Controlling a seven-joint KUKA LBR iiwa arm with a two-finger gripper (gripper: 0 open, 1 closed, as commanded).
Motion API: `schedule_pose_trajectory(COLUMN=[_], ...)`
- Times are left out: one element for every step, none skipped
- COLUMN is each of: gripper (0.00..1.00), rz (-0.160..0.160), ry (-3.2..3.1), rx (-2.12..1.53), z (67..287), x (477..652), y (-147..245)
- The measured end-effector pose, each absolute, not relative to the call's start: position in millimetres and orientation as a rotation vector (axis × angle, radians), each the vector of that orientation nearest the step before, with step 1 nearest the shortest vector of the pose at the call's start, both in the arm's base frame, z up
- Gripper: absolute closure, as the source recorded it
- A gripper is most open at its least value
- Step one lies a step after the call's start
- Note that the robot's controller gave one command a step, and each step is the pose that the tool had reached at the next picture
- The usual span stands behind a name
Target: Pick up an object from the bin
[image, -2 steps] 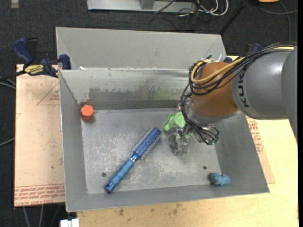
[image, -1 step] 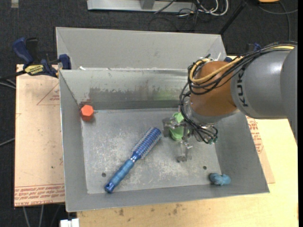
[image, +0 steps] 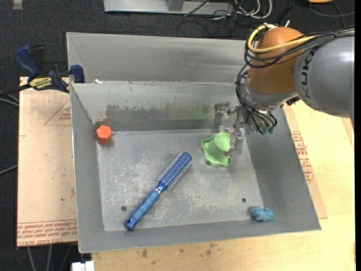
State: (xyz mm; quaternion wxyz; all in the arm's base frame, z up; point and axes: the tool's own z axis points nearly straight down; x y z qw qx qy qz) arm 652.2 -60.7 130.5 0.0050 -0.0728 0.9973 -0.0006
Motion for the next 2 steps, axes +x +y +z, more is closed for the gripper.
schedule_pose_trajectory(gripper=[0.00, 0.00], rz=[0.004, 0.002], ry=[3.142, 3.124], rx=[0.042, 0.277], z=[103.2, 70.5], x=[611.3, 630.6], y=[-35.0, -75.4])
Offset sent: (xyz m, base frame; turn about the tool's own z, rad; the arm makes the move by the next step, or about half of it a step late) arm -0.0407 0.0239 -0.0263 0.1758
